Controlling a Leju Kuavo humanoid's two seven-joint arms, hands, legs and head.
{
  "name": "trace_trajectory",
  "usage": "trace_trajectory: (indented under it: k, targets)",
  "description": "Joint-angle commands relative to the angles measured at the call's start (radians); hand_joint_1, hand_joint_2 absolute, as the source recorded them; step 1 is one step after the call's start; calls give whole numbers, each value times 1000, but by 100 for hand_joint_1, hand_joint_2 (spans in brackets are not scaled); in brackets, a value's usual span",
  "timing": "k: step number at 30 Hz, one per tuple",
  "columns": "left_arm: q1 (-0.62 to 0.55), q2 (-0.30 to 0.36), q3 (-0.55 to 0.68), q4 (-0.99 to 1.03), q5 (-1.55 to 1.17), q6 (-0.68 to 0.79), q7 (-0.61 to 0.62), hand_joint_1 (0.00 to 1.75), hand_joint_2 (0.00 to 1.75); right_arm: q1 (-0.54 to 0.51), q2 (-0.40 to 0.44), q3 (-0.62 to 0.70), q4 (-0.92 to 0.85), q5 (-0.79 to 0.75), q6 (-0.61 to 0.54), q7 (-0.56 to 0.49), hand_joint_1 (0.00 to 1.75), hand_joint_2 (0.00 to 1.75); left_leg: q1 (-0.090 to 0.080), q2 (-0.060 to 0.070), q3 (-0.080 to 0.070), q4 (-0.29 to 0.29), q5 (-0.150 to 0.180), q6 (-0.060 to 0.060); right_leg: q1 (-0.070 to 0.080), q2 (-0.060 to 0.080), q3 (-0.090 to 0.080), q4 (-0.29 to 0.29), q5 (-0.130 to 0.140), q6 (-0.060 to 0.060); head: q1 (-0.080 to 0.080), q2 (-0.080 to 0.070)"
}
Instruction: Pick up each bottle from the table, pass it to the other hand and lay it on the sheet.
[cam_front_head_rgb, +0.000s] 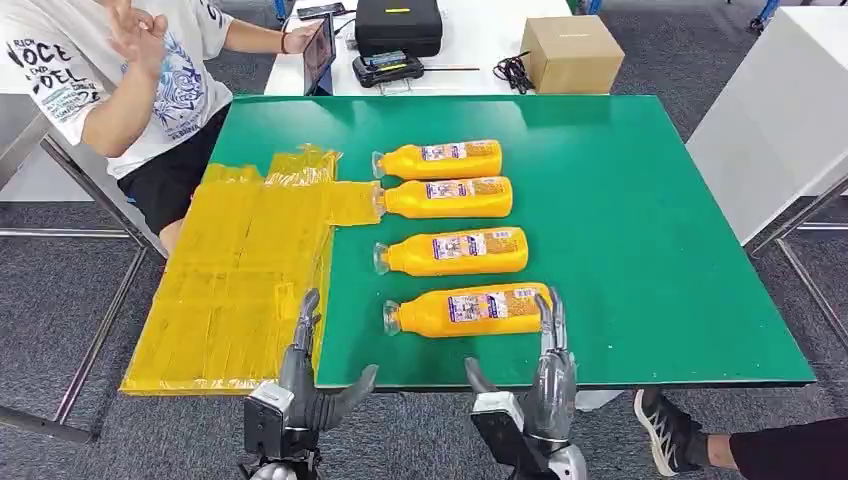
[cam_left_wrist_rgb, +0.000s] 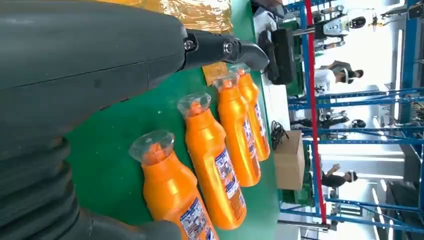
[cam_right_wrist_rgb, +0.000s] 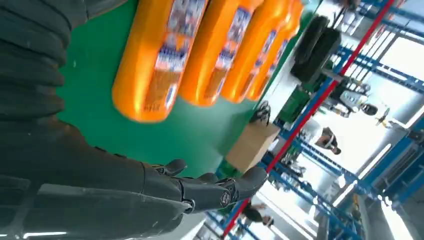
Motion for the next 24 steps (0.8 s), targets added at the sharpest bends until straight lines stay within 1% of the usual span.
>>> trace_trajectory:
  k: [1, 2, 4, 7, 8, 10, 11, 13, 14, 18, 19, 22, 24]
  targets:
    - [-14, 8, -8, 21, 10, -23, 6, 0, 175, -62, -55, -78, 7, 75, 51, 69, 0, 175, 1, 1, 3, 0, -1, -1, 1, 0, 3, -1, -1, -2, 0, 0]
    - [-14, 8, -8, 21, 10, -23, 6, 0, 175, -62, -55, -78, 7, 75, 51, 69, 0, 175, 0, 0, 2, -1, 0, -1, 0, 0, 1, -1, 0, -1, 0, 0]
    - [-14, 8, -8, 21, 10, -23, 6, 0, 175, -62, -55, -78, 7, 75, 51, 69, 0, 175, 2, 1, 4, -1, -1, -2, 2, 1, 5, -2, -1, -2, 0, 0]
    - [-14, 8, -8, 21, 10, -23, 6, 0, 175, -62, -55, -78, 7, 75, 51, 69, 0, 175, 1, 0, 2, 0, -1, -1, 1, 0, 2, -1, 0, -1, 0, 0]
    - [-11, 7, -4, 23, 15, -28, 8, 0, 175, -64, -56, -81, 15, 85, 54, 81, 0, 175, 2, 1, 4, 0, -2, -2, 2, 0, 4, -1, -1, -2, 0, 0]
    - [-12, 7, -1, 32, 18, -36, 11, 0, 175, -80, -70, -85, 44, 104, 93, 127, 0, 175, 1, 1, 3, 0, -1, -1, 1, 0, 2, -1, 0, -1, 0, 0]
    - [-13, 8, 1, 37, 18, -39, 12, 0, 175, -89, -80, -84, 61, 129, 116, 156, 0, 175, 2, 1, 5, -1, -2, -1, 2, 1, 5, -2, -1, -2, 0, 0]
    - [-19, 9, 9, 53, 20, -43, 11, 0, 175, -111, -92, -90, 96, 144, 148, 196, 0, 175, 1, 1, 3, -1, -1, -1, 1, 1, 3, -2, 0, -1, 0, 0]
    - [-31, 7, 11, 66, 19, -47, 11, 0, 175, -129, -99, -102, 120, 139, 167, 214, 0, 175, 2, 2, 5, -1, -1, -1, 2, 1, 5, -2, 0, -2, 0, 0]
    - [-53, -1, 14, 93, 19, -56, 13, 0, 175, -164, -116, -122, 166, 159, 215, 252, 0, 175, 1, 1, 4, -2, 0, -1, 2, 0, 5, -3, 0, -2, 0, 0]
    - [-55, 0, 15, 94, 19, -56, 13, 0, 175, -175, -121, -120, 176, 166, 235, 271, 0, 175, 2, 1, 5, -1, -1, -2, 2, 0, 6, -3, 0, -2, 0, 0]
    - [-53, 8, 17, 91, 18, -61, 20, 0, 175, -213, -134, -115, 221, 188, 303, 335, 0, 175, 0, 1, 3, -1, 0, 0, 1, 1, 3, -2, 0, -1, 0, 0]
    - [-48, 9, 24, 87, 14, -61, 25, 0, 175, -224, -142, -109, 229, 181, 350, 362, 0, 175, 1, 2, 5, -1, -1, -1, 1, 2, 5, -2, 0, -2, 0, 0]
